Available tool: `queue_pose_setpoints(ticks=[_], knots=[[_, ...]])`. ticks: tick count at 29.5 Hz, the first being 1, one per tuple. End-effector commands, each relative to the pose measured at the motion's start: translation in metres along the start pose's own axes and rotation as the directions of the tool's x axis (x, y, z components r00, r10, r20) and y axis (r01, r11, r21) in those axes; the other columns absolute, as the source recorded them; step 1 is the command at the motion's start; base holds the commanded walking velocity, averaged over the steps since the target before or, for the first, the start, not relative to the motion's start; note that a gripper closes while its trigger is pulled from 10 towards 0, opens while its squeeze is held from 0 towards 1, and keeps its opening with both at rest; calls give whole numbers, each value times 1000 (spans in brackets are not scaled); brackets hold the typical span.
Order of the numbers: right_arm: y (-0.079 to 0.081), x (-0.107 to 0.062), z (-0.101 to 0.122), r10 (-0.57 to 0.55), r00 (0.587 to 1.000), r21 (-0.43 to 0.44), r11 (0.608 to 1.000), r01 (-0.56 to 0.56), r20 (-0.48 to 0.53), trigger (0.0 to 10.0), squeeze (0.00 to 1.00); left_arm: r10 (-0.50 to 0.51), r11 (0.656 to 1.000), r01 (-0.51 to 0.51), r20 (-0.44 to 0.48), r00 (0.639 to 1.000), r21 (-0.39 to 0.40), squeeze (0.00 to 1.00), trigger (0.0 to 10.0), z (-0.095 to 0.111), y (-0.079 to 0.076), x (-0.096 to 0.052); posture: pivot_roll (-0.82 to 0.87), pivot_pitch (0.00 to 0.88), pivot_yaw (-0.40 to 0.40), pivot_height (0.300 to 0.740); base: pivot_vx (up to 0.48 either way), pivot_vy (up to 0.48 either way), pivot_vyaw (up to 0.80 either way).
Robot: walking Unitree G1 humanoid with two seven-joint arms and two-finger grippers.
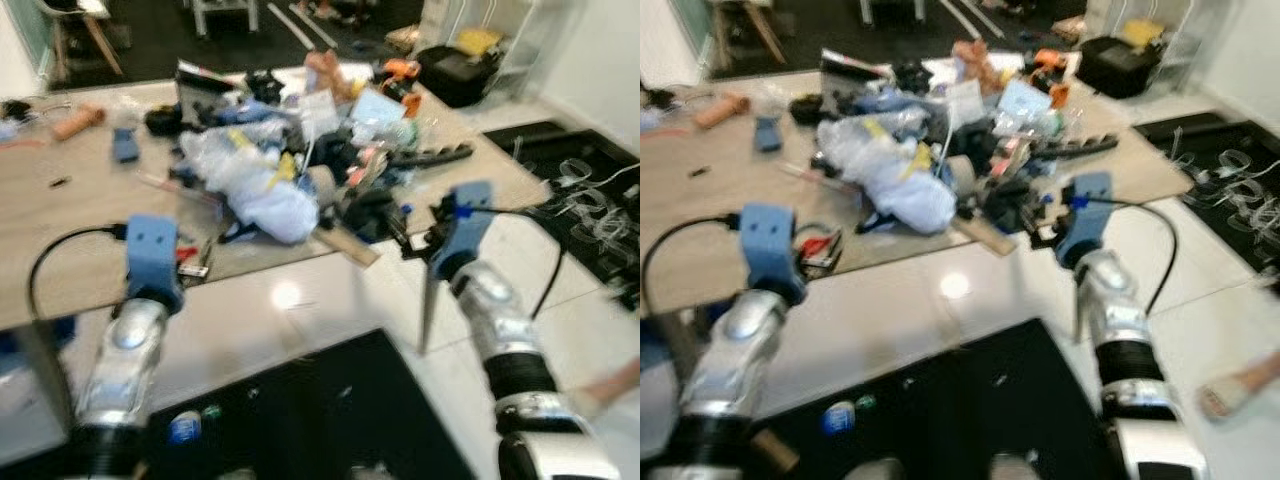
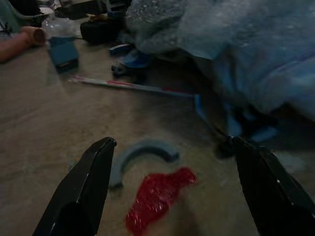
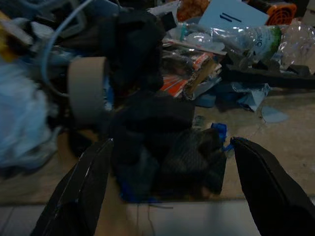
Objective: Picking trash to rubbish bin
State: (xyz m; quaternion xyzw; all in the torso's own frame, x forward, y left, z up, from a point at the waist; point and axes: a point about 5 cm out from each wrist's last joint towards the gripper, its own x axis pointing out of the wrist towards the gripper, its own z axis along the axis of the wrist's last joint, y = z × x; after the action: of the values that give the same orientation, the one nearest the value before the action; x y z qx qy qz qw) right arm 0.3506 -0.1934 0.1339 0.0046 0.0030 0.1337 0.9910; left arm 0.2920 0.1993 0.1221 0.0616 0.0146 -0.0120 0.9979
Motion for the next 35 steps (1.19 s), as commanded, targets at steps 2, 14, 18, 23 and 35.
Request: queue_pose_setpoints(ticks=[2, 14, 18, 23, 35], knots=[[-7, -2, -2, -24, 1000, -7, 1000, 24, -16, 10000, 0, -18, 1000, 18, -2, 1000, -6, 0, 10000, -1, -2, 0, -45, 0, -8, 740, 319, 0, 0], [-17, -8, -5, 40, 999, 89, 995, -42, 29, 10000, 0, -169, 984, 175, 127, 977, -34, 0, 10000, 16, -11, -5, -47, 0, -5, 740, 68, 0, 0], [-19, -10, -5, 60, 997, 108, 992, -66, 50, 10000, 0, -205, 976, 213, 157, 966, -36, 0, 10000, 19, -8, -8, -47, 0, -2, 740, 0, 0, 0], [-20, -10, -11, 107, 993, 162, 980, -113, 45, 10000, 0, -267, 962, 272, 186, 946, -4, 0, 10000, 24, -8, -11, -45, 0, 0, 740, 0, 0, 0], [-29, -14, -34, 36, 993, 149, 989, -19, -112, 10000, 0, -487, 873, 483, 177, 855, 70, 0, 10000, 24, -18, -27, -36, 0, -1, 740, 0, 0, 0]])
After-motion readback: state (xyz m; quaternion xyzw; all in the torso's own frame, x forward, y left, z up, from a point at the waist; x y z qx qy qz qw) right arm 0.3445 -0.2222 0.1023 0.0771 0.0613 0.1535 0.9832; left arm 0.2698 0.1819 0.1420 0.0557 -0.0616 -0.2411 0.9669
